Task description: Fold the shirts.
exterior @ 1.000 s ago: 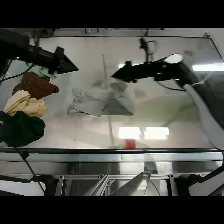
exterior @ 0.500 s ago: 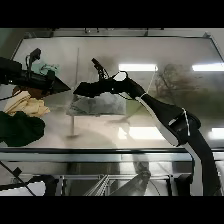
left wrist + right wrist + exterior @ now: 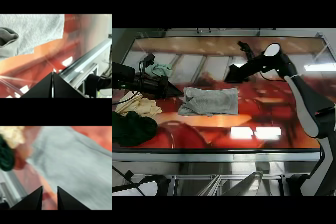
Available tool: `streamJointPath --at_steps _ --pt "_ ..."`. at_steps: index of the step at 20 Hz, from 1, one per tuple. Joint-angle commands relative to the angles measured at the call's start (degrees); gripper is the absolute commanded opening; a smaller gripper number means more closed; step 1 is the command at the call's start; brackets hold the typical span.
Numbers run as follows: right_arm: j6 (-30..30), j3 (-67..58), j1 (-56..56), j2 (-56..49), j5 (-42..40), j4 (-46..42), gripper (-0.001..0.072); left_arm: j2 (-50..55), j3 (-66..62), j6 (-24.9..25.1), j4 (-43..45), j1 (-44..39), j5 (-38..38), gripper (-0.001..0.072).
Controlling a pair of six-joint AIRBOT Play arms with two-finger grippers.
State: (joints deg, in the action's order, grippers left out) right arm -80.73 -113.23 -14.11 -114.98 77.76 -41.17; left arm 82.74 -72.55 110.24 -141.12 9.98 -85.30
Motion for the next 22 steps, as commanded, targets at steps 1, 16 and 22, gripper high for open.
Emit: streamJointPath --at_steps 1,16,22 --pt "-6.34 4.24 6.23 1.14 7.61 -13.84 0.0229 -0.17 0.09 0.9 0.13 0.04 -3.17 0.002" --pt "-0.66 16.52 0.76 -6.99 -5.75 5.51 0.0655 -0.17 0.09 0.92 -0.04 0.04 -2.71 0.0021" --pt "2.89 16.41 0.66 -3.52 -4.7 9.49 0.0015 -0.17 0.09 0.92 -0.04 0.04 -3.56 0.0021"
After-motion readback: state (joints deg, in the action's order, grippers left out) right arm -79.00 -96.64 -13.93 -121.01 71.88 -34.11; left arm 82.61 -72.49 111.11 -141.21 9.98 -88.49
